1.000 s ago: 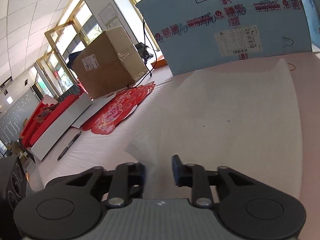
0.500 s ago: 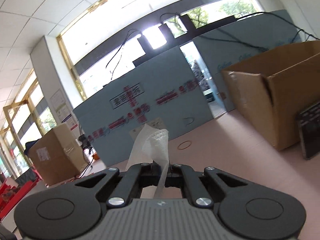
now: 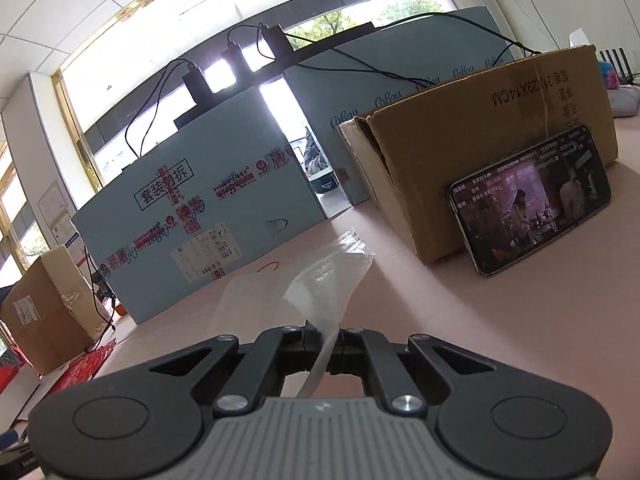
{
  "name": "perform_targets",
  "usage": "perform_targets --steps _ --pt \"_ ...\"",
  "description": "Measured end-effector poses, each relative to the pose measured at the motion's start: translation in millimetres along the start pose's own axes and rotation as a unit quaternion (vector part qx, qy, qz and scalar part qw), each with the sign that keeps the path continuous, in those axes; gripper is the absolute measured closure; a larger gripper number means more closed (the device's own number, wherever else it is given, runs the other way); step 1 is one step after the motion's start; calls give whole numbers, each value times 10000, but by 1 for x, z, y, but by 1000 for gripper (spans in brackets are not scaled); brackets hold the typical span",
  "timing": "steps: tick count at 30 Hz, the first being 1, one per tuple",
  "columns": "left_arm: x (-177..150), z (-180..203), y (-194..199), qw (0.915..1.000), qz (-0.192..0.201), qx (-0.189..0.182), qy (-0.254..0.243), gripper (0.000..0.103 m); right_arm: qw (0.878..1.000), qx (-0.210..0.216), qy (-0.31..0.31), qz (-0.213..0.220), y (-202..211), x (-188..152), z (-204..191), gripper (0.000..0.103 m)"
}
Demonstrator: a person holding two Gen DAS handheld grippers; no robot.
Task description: Fold shopping bag
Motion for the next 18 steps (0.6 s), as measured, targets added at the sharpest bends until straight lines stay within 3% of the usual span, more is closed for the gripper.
perform_targets --steps 5,8,15,18 --pt "11 49 10 9897 262 -1406 66 16 9997 184 -54 -117 -6 -5 2 101" --pt "19 63 9 9814 341 -1876 205 16 9997 166 -98 -169 -12 -4 3 100" --pt "11 83 -7 9780 69 -2084 93 16 9991 249 -250 -240 -17 -5 10 99" --pt "7 83 -12 9693 -17 -2435 344 15 9991 236 -185 -285 -21 -3 8 99"
Point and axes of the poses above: each gripper's, at about its wrist camera, not at the fingertips, and y roughly against the way its jaws point, z to its right, x to its top, the point moved 8 cm from there along -y, roughly the way its jaws point, and after that the axes turned 13 degrees about -y, right-handed, at the moved point
